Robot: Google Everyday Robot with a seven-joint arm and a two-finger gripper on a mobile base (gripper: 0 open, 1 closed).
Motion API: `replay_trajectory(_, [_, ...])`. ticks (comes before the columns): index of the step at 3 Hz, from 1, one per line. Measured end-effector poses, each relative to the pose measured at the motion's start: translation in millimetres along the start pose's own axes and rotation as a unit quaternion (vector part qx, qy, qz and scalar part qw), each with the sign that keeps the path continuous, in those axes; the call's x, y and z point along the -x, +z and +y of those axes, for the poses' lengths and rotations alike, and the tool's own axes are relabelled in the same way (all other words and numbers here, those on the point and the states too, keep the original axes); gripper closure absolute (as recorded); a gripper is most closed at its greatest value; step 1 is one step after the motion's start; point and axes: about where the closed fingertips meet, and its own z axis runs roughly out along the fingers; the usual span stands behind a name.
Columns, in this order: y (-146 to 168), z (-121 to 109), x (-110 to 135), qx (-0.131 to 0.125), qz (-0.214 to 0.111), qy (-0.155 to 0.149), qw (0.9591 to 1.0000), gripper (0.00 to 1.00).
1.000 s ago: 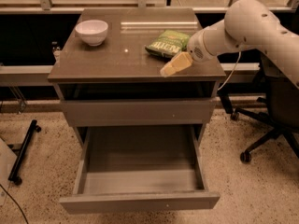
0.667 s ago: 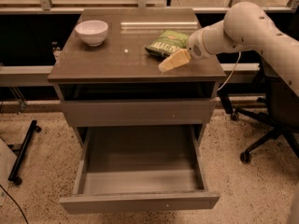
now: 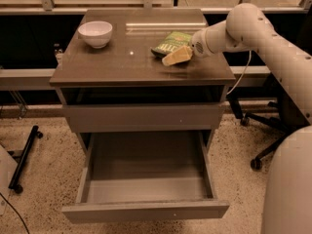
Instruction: Place green jalapeno chip bag into middle drawer
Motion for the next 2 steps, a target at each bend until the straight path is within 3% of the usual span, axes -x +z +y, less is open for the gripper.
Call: replay_trajectory(2, [9.8, -11.5, -3.2, 0.005, 0.008, 0.012, 0.9999, 0.64])
